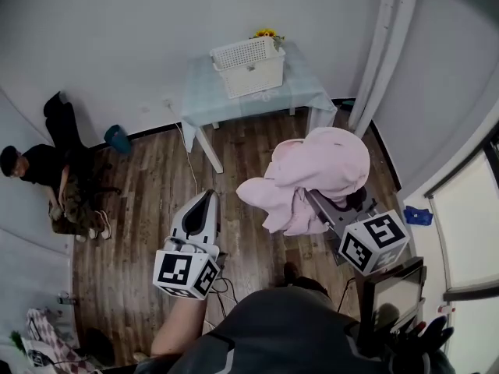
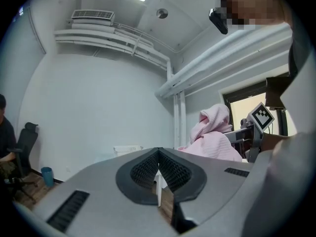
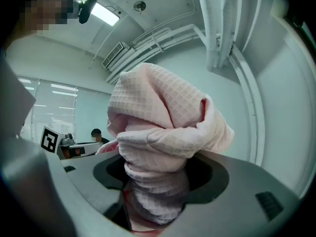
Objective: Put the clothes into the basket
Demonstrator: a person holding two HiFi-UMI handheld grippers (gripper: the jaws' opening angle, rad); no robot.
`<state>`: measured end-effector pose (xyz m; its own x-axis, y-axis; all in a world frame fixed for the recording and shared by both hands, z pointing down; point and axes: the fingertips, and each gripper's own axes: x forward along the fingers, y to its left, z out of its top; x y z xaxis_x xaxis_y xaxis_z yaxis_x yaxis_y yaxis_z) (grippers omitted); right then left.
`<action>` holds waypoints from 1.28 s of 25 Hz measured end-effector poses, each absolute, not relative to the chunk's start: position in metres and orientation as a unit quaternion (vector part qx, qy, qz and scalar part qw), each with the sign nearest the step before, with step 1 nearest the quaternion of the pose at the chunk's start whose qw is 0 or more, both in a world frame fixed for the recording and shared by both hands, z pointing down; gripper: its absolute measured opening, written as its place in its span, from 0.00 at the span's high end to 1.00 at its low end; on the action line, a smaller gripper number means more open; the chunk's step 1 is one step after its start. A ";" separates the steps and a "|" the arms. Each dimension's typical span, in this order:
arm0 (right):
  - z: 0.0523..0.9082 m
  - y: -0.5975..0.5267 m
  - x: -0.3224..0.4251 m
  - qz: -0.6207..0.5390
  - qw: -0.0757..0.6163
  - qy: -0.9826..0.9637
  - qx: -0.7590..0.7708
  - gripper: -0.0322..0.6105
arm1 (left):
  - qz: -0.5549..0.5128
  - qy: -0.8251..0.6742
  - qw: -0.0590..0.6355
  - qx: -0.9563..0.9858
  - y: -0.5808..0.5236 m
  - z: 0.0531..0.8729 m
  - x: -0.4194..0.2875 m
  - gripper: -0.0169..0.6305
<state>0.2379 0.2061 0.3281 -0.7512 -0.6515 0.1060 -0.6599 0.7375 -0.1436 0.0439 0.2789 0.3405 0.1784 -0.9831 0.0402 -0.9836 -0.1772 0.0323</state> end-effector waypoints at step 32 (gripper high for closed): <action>0.343 0.027 0.174 0.101 0.023 -0.937 0.333 0.46 | -0.001 -0.653 0.014 0.757 0.102 0.345 -0.013 0.96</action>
<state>0.1738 0.0273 0.3430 -0.7772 -0.6195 0.1106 -0.6288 0.7579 -0.1737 -0.0126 0.1021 0.3449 0.1477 -0.9889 0.0158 -0.9888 -0.1474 0.0224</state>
